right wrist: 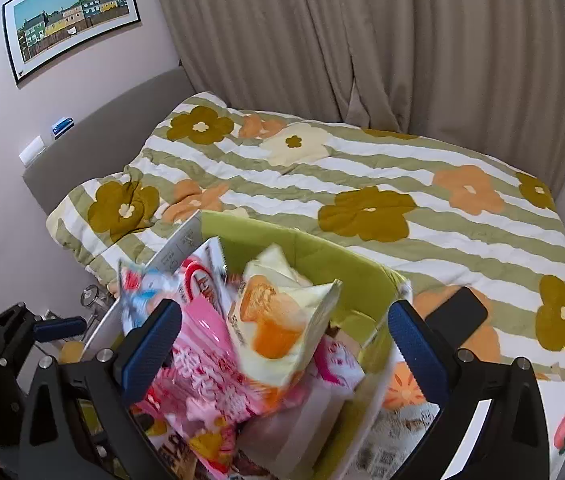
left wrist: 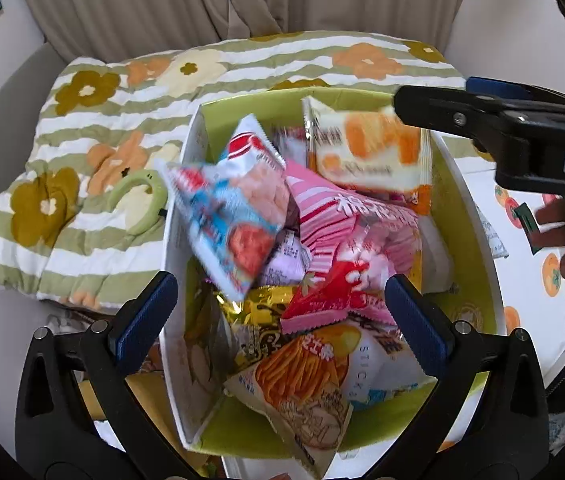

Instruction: Organize snacks

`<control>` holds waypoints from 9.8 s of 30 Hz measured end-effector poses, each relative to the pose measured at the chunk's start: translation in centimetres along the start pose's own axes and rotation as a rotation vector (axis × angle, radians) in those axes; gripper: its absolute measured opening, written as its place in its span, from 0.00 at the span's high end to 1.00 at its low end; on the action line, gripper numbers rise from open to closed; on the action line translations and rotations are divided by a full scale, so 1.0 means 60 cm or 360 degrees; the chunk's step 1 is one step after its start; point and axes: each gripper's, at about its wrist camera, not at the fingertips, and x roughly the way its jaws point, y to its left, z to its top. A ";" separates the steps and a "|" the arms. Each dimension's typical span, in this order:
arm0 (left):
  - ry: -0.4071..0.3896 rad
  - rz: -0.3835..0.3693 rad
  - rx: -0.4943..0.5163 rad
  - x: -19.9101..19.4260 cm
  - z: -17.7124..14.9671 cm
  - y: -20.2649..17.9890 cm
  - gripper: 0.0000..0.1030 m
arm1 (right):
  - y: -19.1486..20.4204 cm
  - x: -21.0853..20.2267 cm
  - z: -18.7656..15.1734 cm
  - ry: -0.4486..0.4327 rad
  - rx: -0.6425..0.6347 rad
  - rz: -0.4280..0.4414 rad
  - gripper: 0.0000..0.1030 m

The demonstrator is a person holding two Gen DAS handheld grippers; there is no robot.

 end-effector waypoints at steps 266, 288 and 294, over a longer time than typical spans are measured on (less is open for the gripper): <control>-0.0826 0.0078 -0.0088 -0.437 -0.261 -0.266 0.00 | -0.036 -0.563 -0.353 -0.0433 0.0358 -0.0674 0.01; -0.0844 0.0124 -0.0097 -0.433 -0.269 -0.271 0.00 | -0.031 -0.558 -0.357 -0.0436 0.0365 -0.0679 0.01; -0.0850 0.0139 -0.0100 -0.430 -0.263 -0.274 0.00 | -0.032 -0.558 -0.356 -0.0434 0.0368 -0.0678 0.01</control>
